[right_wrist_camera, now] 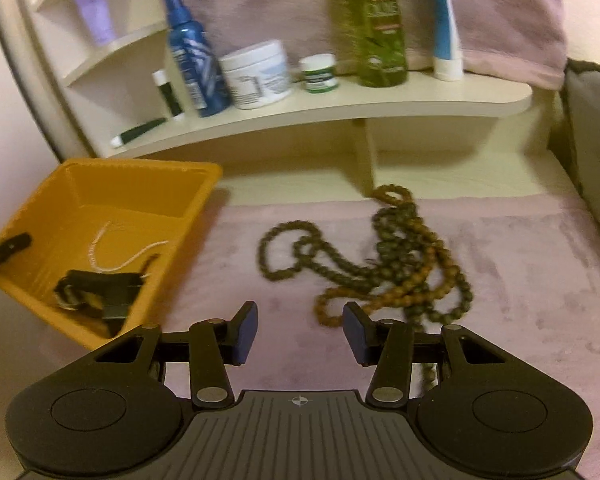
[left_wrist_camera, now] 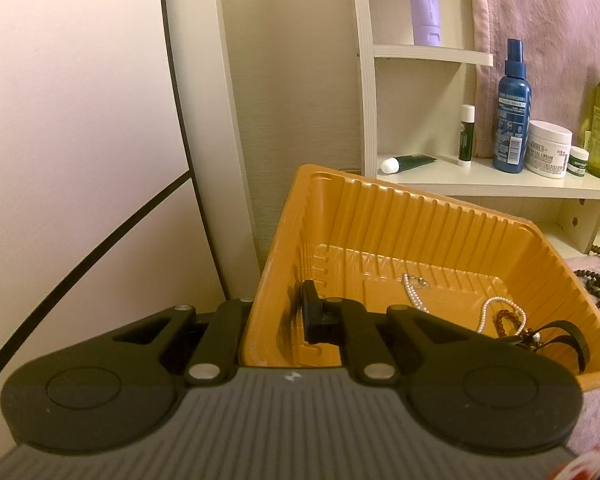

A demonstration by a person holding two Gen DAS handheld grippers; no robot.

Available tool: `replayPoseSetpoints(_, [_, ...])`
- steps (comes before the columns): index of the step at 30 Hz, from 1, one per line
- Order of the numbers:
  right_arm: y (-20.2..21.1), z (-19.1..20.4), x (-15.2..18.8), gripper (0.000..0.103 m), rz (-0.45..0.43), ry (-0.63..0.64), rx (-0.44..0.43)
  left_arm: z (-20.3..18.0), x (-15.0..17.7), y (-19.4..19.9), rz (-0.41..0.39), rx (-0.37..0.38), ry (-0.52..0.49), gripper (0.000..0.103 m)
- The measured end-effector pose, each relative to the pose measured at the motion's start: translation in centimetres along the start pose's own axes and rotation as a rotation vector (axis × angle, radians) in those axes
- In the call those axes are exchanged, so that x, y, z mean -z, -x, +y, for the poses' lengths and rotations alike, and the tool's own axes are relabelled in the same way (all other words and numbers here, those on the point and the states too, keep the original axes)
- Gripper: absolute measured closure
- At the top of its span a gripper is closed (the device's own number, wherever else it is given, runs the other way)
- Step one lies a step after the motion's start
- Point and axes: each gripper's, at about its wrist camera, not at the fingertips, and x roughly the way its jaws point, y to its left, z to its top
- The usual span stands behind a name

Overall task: Organize jewelry
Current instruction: 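Pinch a short brown bead strand from the pile with the right gripper, then lower the bead strand into the orange tray and open the right gripper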

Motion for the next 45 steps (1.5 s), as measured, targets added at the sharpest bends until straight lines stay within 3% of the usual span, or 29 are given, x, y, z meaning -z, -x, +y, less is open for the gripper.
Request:
replayPoseSetpoints(3, [-0.7,-0.3,-0.7,0.059,-0.007,0.011,-0.002,0.0,0.0,0.0,0.001,0.000,0.001,0.093])
replayPoseSetpoints(8, [-3.0,-0.1,-1.9,0.078,-0.005,0.013,-0.001,0.0,0.1,0.0,-0.001,0.000,0.002,0.093])
replayPoseSetpoints(19, [-6.8,-0.6,-3.2,0.082,0.018,-0.088,-0.005,0.1,0.2,0.0,0.001,0.002,0.000,0.093])
replayPoseSetpoints(23, [-7.3,-0.7,-3.1,0.095,0.015,-0.111,0.009,0.0,0.1,0.0,0.000,0.001,0.003,0.093])
replayPoseSetpoints(39, [1.5,1.3,-4.3,0.096,-0.125,-0.113,-0.068,0.0,0.0,0.5,-0.009,0.005,0.002,0.093])
replayPoseSetpoints(45, [3.3,4.7,-5.5,0.096,-0.148,-0.074,-0.168,0.1,0.0,0.9,-0.016,0.010,0.004,0.093])
